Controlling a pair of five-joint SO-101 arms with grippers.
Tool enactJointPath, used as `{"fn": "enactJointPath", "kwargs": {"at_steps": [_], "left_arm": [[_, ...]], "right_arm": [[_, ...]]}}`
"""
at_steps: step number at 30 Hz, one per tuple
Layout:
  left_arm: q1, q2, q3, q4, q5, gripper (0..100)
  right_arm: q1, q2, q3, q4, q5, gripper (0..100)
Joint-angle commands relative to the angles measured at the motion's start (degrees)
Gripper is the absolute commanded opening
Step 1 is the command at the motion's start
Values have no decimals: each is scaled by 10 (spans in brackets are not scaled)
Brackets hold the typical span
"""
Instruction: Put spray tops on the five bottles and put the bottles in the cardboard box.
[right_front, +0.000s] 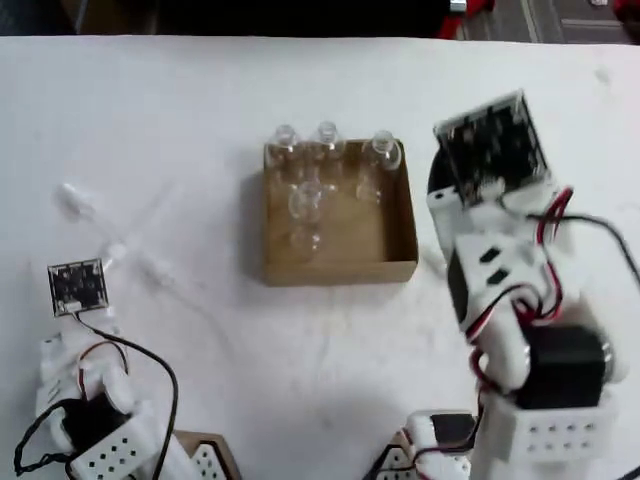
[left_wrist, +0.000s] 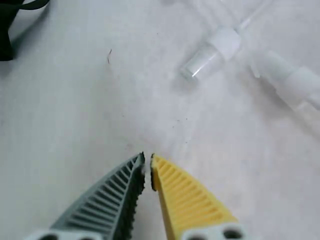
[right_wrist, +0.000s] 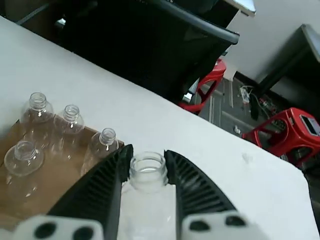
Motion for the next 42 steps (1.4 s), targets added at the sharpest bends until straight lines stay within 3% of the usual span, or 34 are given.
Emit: {"fn": "enactJointPath", "kwargs": {"at_steps": [1, 8, 14, 18, 28, 35, 42], "left_arm": [[7, -6, -2, 2, -1, 31], [7, -6, -2, 2, -1, 31], [7, -6, -2, 2, -1, 31], [7, -6, -2, 2, -1, 31], [7, -6, -2, 1, -1, 31], [7, -6, -2, 1, -1, 31], [7, -6, -2, 1, -1, 31]], "right_arm": [[-7, -112, 149, -171, -6, 17], [-68, -178, 272, -263, -8, 18], [-67, -179, 353, -361, -157, 18], [-69, -177, 418, -429, -216, 17], [-91, -176, 607, -647, -225, 18], [-123, -176, 760, -855, -224, 18], [-123, -175, 811, -877, -224, 18]]}}
